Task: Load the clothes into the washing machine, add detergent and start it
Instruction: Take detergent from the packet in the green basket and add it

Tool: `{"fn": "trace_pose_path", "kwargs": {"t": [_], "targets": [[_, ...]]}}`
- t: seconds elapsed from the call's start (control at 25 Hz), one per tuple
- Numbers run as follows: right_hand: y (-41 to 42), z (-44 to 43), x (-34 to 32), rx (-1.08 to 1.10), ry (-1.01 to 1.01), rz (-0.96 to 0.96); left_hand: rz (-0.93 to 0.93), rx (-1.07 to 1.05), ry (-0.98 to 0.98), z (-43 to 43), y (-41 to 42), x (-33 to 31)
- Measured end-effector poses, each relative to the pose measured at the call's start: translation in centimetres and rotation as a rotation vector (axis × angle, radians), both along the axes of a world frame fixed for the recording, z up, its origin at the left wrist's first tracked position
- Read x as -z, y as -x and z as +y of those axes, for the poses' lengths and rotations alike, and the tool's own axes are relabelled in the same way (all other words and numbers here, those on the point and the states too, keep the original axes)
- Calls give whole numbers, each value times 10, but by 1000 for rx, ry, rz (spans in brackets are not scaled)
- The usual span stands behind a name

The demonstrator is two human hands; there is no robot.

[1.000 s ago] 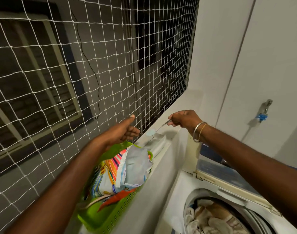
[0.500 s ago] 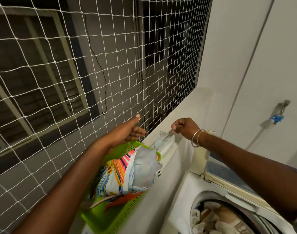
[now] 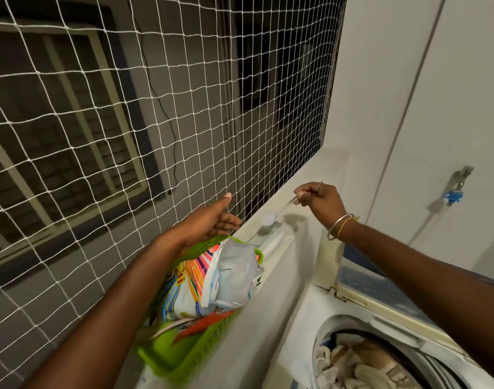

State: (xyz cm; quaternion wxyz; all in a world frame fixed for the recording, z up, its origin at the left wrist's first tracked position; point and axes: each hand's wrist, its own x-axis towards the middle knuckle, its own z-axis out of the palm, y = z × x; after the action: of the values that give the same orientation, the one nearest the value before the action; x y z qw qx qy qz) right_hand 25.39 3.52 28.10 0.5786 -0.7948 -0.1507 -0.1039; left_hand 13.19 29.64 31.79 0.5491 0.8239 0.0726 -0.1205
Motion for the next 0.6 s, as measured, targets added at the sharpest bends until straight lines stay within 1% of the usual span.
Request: {"fn": "trace_pose_path", "kwargs": {"t": [0.08, 0.16, 0.24, 0.4, 0.56, 0.6], "targets": [[17, -1, -13, -28, -162, 124, -4, -6, 21, 0, 4, 0], [42, -4, -24, -65, -237, 185, -8, -7, 48, 1, 11, 0], [69, -7, -30, -102, -268, 214, -6, 9, 56, 3, 19, 1], [122, -2, -39, -170, -251, 201, -15, 7, 68, 0, 37, -2], [158, 30, -32, -173, -156, 122, -63, -10, 59, -2, 52, -5], [165, 40, -25, -173, -98, 88, -77, -19, 60, -3, 55, -6]]}}
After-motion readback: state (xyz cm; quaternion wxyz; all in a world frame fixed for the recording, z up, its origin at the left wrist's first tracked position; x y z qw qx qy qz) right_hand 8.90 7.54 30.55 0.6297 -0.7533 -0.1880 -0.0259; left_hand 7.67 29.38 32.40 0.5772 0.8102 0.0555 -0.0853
